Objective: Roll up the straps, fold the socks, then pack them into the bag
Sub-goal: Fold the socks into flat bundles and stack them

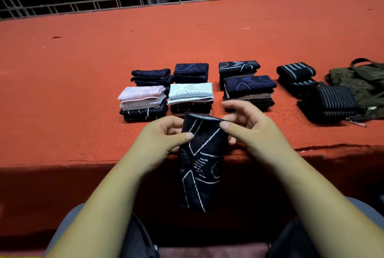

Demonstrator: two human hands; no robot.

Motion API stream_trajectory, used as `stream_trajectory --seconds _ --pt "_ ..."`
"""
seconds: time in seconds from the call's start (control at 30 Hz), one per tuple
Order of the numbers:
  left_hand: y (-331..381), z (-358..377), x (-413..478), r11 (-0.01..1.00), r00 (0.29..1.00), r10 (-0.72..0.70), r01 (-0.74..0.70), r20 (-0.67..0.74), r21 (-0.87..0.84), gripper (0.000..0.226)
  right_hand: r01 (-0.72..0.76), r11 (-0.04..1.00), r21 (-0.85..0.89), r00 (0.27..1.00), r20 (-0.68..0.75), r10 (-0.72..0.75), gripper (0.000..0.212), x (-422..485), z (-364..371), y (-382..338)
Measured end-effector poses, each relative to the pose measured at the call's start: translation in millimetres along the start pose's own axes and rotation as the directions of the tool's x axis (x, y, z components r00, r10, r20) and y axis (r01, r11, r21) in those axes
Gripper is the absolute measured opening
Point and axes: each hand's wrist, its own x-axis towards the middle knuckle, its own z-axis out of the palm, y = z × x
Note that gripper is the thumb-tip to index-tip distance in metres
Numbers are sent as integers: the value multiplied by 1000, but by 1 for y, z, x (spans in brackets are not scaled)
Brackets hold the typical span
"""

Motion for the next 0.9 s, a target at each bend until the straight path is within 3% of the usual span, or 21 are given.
stream_trajectory --seconds 0.07,0.17,0.27,0.43,0.53,0.63,0.9 --pt "3 2 0 996 999 12 -15 -34 -89 17 -68 997 -20 996 55 69 44 0 1 2" --pt "2 3 1 978 998 37 -46 -48 -201 22 -84 983 -164 979 172 112 26 -3 5 5" --pt "2 5 4 955 997 54 -69 -63 -288 24 -86 981 -174 992 76 101 14 -3 7 8" --pt "6 5 0 992 999 29 -26 21 -126 26 -33 978 -206 999 -30 28 11 1 10 14" --pt "3 5 0 999 1000 4 -5 -12 -40 17 -21 979 -205 1000 -11 19 9 2 7 14" --pt "3 5 1 999 998 -21 18 -60 -44 9 -38 977 -212 993 97 60 18 2 4 14" --pt "3 1 2 987 997 -61 54 -43 -148 15 -38 980 -194 995 81 55 18 9 -2 21"
